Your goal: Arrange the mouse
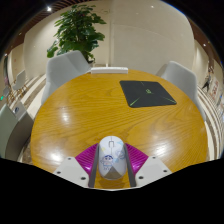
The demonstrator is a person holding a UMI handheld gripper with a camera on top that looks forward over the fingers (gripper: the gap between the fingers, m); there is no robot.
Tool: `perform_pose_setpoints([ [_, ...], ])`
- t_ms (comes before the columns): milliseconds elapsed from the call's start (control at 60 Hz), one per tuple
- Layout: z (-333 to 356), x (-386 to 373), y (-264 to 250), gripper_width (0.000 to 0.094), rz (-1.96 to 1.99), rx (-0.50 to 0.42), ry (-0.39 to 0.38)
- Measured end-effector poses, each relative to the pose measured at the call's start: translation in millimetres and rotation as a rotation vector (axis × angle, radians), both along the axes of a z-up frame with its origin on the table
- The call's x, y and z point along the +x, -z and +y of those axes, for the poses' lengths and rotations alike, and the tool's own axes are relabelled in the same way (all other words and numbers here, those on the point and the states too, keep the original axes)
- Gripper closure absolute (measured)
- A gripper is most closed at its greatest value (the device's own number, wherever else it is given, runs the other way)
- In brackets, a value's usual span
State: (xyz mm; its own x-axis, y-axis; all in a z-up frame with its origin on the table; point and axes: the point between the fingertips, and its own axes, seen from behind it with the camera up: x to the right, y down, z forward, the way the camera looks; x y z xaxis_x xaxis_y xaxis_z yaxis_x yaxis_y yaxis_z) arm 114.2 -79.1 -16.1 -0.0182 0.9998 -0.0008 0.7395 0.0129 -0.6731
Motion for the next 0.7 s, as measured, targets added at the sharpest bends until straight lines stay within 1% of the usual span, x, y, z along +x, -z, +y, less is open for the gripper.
perform_pose_setpoints([
  [67, -1.4, 0.4, -1.3, 0.0496, -0.004, 0.012, -0.011],
  [133, -10.0, 2.3, -3.3, 0.0516, -0.015, -0.024, -0.018],
  [150, -11.7, 2.1, -4.8, 0.0534, -0.015, -0.031, -0.02],
  [333, -4.0, -20.8, -52.5, 0.0541, 0.054, -0.02, -0.021],
  [383, 2.6, -35.4, -69.9, 0.0542, 0.082, -0.026, -0.009],
  [450, 20.3, -60.2, -93.2, 0.054, 0.113, -0.013, 0.008],
  [567, 54.4, -120.8, -126.9, 0.054, 0.179, -0.016, 0.032],
  [633, 77.6, -154.0, -133.6, 0.054, 0.2, 0.006, 0.036],
  [700, 99.8, -189.6, -126.3, 0.0542, 0.199, 0.021, 0.039],
])
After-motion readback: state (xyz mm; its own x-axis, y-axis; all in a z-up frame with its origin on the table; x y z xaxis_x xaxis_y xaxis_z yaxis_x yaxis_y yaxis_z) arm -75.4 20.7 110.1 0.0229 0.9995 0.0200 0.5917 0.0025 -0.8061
